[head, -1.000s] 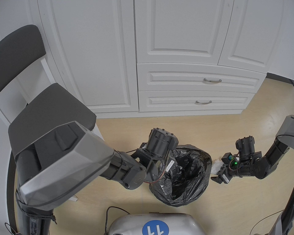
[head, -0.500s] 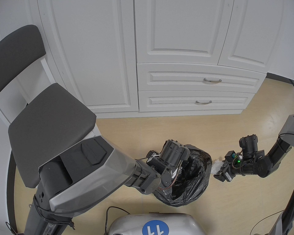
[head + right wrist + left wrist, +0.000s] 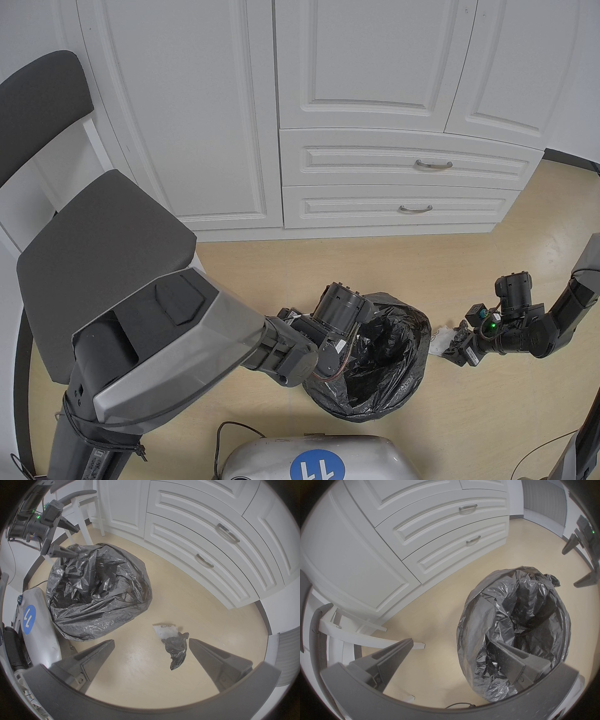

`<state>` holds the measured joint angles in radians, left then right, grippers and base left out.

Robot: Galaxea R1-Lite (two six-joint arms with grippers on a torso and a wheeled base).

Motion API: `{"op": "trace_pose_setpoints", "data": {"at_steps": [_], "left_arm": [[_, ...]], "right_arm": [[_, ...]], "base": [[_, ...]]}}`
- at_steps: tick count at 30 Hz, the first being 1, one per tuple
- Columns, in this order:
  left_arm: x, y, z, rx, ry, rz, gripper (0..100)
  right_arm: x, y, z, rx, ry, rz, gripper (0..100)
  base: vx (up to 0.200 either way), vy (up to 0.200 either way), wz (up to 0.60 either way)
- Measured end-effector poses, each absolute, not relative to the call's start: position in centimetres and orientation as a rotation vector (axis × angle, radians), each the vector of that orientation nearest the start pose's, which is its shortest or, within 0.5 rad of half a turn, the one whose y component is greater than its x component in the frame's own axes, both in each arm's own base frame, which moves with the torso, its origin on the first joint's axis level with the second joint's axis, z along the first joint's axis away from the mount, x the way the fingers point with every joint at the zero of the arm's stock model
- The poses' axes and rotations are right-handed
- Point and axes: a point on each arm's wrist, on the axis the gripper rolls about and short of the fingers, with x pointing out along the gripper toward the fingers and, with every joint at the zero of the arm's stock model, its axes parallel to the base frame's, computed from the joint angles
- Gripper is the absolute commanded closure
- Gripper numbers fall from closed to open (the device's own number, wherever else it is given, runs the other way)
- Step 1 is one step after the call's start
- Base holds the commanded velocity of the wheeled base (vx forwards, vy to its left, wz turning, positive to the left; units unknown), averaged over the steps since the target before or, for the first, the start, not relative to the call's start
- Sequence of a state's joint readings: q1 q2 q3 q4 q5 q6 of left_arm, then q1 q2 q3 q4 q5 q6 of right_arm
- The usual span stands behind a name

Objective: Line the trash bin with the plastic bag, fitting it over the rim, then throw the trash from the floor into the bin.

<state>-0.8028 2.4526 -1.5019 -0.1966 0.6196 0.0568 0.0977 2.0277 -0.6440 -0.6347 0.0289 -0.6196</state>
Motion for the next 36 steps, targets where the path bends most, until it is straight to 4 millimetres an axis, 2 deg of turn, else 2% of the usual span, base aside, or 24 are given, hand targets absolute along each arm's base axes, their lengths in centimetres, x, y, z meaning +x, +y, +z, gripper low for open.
{"op": "trace_pose_setpoints", "data": {"at_steps": [9, 25, 36], "left_arm": [[33.1, -31.3, 2.9, 0.536, 0.589, -0.17, 0], [33.6, -29.9, 1.3, 0.435, 0.638, -0.1, 0], [33.9, -27.9, 0.1, 0.37, 0.691, -0.039, 0]], "right_arm": [[31.3, 3.0, 4.0, -0.615, 0.694, 0.348, 0], [31.2, 3.4, 3.7, -0.61, 0.698, 0.381, 0], [31.2, 3.5, 3.3, -0.609, 0.708, 0.39, 0]], "base": [[0.0, 0.0, 0.0], [0.0, 0.0, 0.0], [0.0, 0.0, 0.0]]}}
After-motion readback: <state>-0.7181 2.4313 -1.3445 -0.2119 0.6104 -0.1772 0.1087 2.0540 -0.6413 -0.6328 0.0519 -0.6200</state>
